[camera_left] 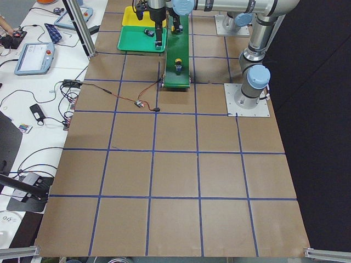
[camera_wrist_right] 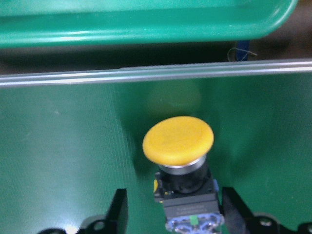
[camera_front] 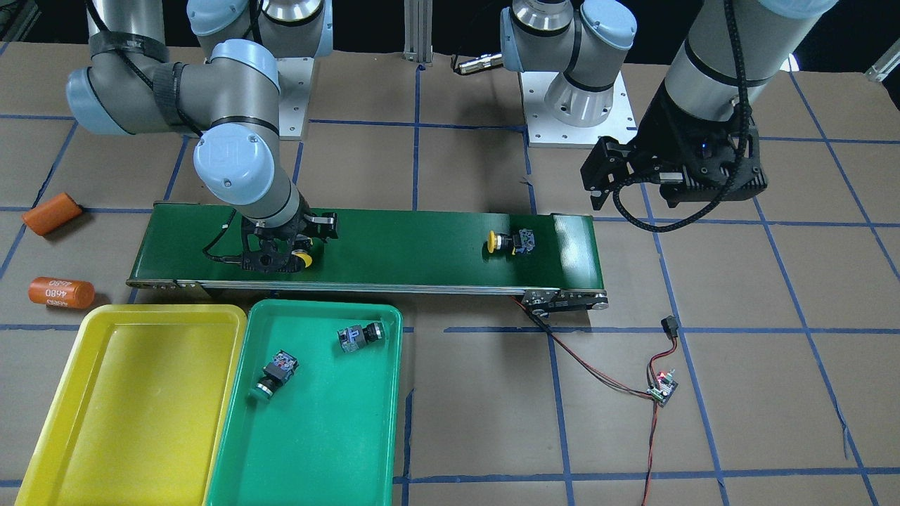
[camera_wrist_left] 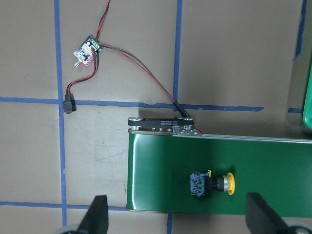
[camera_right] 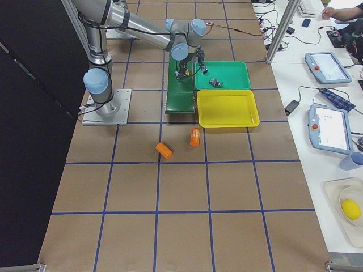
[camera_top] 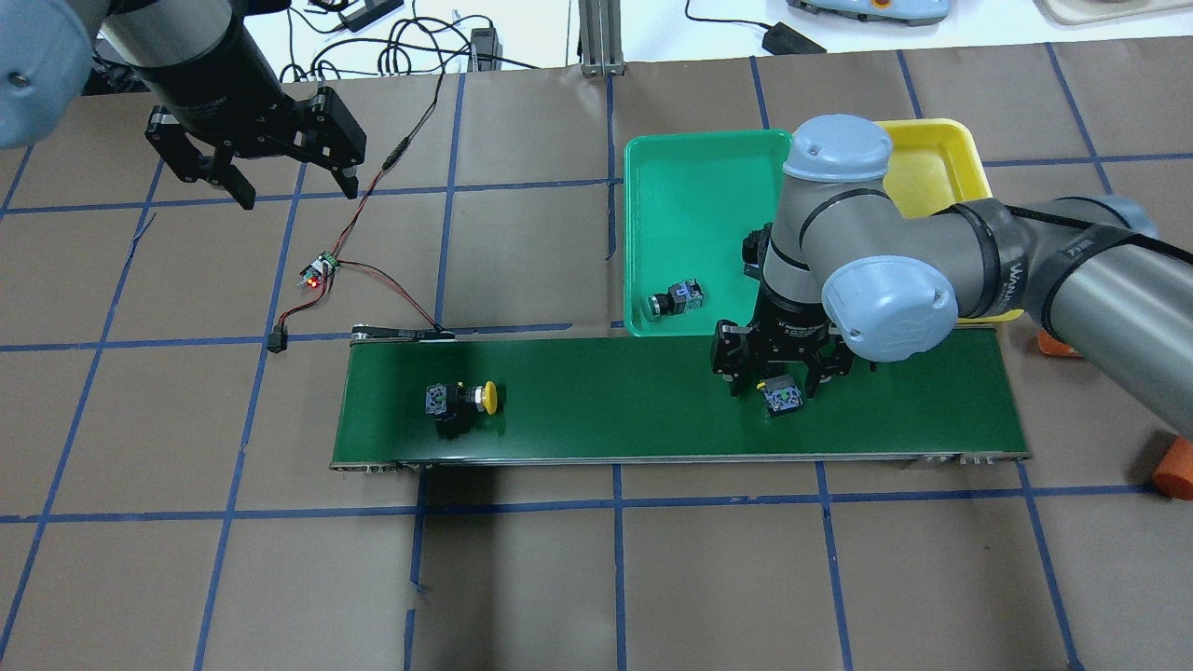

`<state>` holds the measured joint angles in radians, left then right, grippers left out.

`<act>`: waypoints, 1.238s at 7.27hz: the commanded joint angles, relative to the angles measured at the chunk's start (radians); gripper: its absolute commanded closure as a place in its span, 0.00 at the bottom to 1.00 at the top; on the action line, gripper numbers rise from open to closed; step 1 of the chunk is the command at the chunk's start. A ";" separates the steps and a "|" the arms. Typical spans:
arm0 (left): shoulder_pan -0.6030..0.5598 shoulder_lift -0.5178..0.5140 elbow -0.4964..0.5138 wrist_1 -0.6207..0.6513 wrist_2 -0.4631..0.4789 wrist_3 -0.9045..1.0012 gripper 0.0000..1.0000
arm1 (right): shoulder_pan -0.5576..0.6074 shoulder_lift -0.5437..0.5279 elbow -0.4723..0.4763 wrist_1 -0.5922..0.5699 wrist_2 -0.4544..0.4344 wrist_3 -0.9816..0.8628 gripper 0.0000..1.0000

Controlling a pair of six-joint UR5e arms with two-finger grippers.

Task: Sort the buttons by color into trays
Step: 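Grasp the first yellow-capped button on the belt with the right gripper while left withdraws, then carry the yellow-capped button into the yellow tray and release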

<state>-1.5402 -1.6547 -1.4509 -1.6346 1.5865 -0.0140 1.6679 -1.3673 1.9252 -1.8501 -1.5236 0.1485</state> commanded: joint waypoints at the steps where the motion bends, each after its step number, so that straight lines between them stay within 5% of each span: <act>1: -0.005 0.012 -0.002 -0.001 0.001 0.005 0.00 | -0.011 -0.015 -0.024 0.000 -0.077 -0.003 1.00; 4: -0.005 0.041 -0.009 0.001 -0.003 0.009 0.00 | -0.072 -0.026 -0.168 -0.009 -0.093 -0.013 1.00; 8: -0.006 0.044 -0.023 0.004 -0.002 0.009 0.00 | -0.321 0.151 -0.256 -0.237 -0.155 -0.274 1.00; 9: -0.006 0.041 -0.022 0.004 -0.002 0.008 0.00 | -0.327 0.168 -0.252 -0.242 -0.147 -0.268 0.12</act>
<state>-1.5462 -1.6123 -1.4735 -1.6309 1.5846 -0.0050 1.3710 -1.2294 1.6773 -2.0672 -1.6696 -0.0852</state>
